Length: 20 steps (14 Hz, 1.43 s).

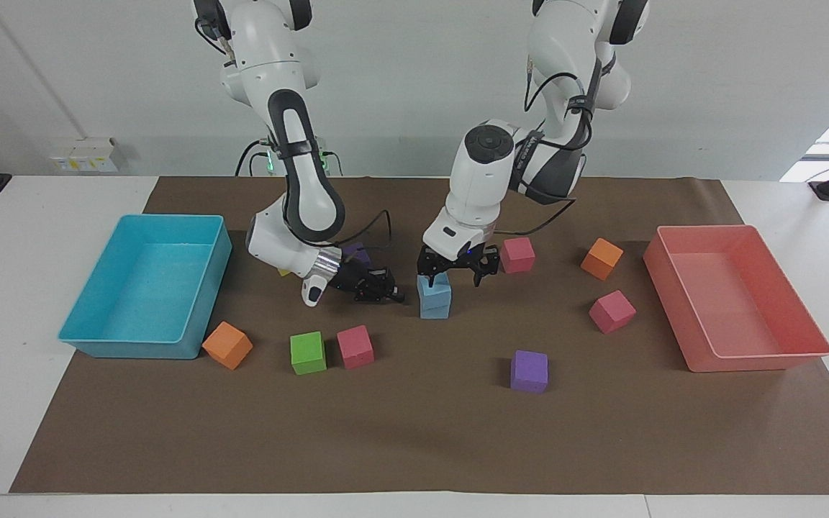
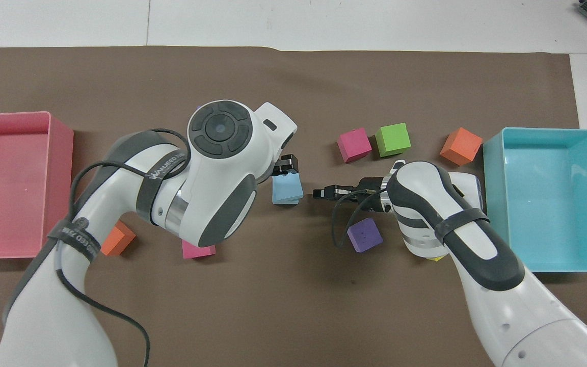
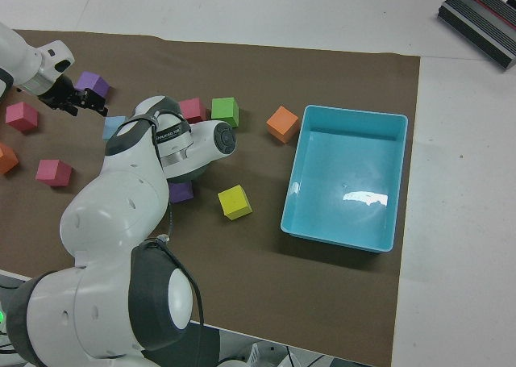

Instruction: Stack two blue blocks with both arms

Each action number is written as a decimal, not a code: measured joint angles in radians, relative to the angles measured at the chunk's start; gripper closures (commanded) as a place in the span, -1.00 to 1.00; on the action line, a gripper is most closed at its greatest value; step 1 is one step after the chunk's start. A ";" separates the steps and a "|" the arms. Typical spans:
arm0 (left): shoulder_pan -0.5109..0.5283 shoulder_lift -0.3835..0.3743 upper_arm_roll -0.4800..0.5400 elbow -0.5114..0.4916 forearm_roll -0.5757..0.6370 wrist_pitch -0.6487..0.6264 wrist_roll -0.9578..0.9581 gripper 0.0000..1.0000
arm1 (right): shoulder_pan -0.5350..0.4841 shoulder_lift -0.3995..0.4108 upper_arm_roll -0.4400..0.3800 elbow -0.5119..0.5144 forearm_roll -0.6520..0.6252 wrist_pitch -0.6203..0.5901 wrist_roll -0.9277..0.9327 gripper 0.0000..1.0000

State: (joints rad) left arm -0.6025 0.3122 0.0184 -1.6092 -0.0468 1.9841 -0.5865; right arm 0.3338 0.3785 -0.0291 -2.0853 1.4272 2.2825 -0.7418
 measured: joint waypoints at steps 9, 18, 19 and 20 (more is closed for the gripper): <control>0.199 -0.312 0.005 -0.225 0.000 -0.160 0.321 -1.00 | -0.005 -0.039 -0.015 0.009 -0.157 0.120 -0.001 -1.00; 0.458 -0.359 0.010 -0.169 0.000 -0.231 0.565 -1.00 | -0.033 -0.074 -0.036 0.011 -0.376 0.139 0.005 -1.00; 0.476 -0.359 0.010 -0.152 0.000 -0.233 0.567 -1.00 | -0.038 -0.084 -0.037 0.011 -0.431 0.139 0.033 -1.00; 0.491 -0.358 0.010 -0.132 0.000 -0.239 0.568 -1.00 | -0.041 -0.097 -0.037 0.011 -0.505 0.139 0.080 -1.00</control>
State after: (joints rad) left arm -0.1117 -0.0454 0.0284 -1.7414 -0.0467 1.7454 -0.0185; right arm 0.2923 0.2820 -0.0665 -2.0739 0.9225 2.4210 -0.6616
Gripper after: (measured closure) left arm 0.000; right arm 0.000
